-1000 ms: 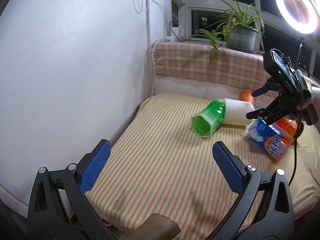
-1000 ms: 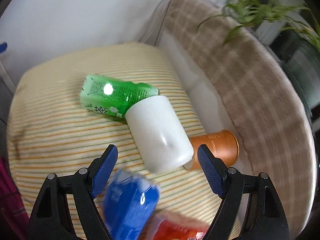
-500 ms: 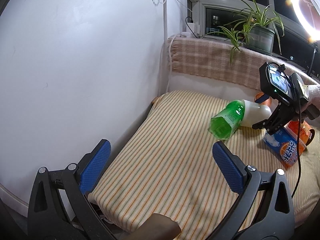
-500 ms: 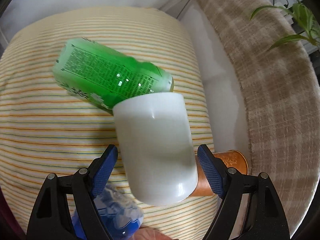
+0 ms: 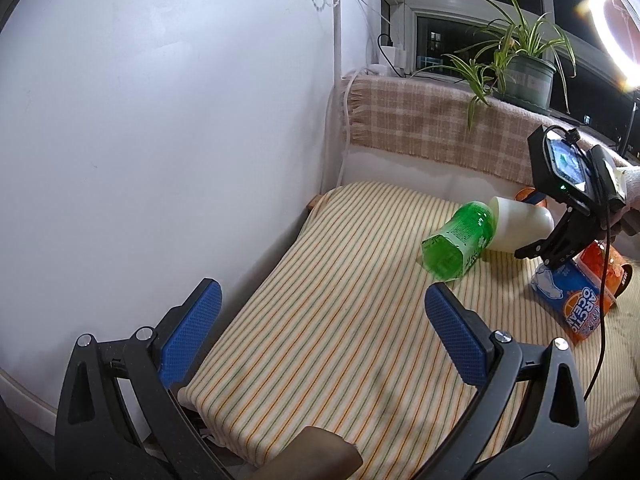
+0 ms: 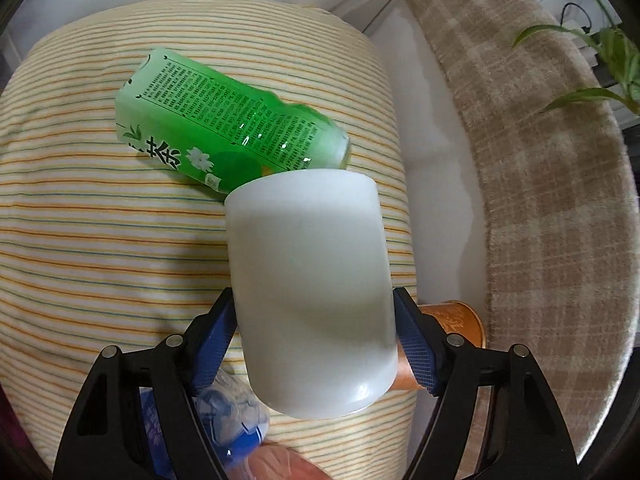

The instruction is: Flip cup upright

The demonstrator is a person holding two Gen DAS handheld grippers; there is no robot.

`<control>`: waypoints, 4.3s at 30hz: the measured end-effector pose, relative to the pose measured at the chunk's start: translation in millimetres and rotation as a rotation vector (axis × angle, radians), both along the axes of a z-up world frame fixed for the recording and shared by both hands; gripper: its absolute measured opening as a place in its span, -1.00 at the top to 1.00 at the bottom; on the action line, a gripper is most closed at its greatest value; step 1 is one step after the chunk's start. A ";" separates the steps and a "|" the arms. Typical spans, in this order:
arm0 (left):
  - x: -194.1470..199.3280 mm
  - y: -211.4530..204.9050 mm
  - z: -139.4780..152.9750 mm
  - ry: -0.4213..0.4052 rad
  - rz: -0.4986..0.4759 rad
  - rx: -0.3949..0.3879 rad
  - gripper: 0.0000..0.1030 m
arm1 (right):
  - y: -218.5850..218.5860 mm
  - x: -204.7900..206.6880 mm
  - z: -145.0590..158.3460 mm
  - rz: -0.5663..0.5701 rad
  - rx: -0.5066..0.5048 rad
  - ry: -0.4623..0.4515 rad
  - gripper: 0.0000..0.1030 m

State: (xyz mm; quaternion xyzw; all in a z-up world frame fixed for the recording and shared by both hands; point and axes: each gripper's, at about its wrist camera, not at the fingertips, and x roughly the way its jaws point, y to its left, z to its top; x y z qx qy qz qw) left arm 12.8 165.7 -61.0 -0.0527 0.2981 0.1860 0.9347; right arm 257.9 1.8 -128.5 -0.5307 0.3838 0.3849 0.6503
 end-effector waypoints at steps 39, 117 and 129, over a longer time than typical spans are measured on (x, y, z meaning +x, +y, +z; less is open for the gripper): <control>-33.4 -108.7 21.0 -0.050 -0.276 -0.021 -1.00 | -234.7 -196.7 42.0 -0.951 0.977 0.443 -0.47; 64.7 -300.4 -28.8 0.285 -0.669 -0.349 -0.47 | -358.9 -287.4 9.5 -1.188 1.017 0.150 -0.50; 56.2 -316.0 -20.7 0.163 -0.665 -0.100 -0.47 | -355.5 -287.8 11.0 -1.193 1.013 0.132 -0.50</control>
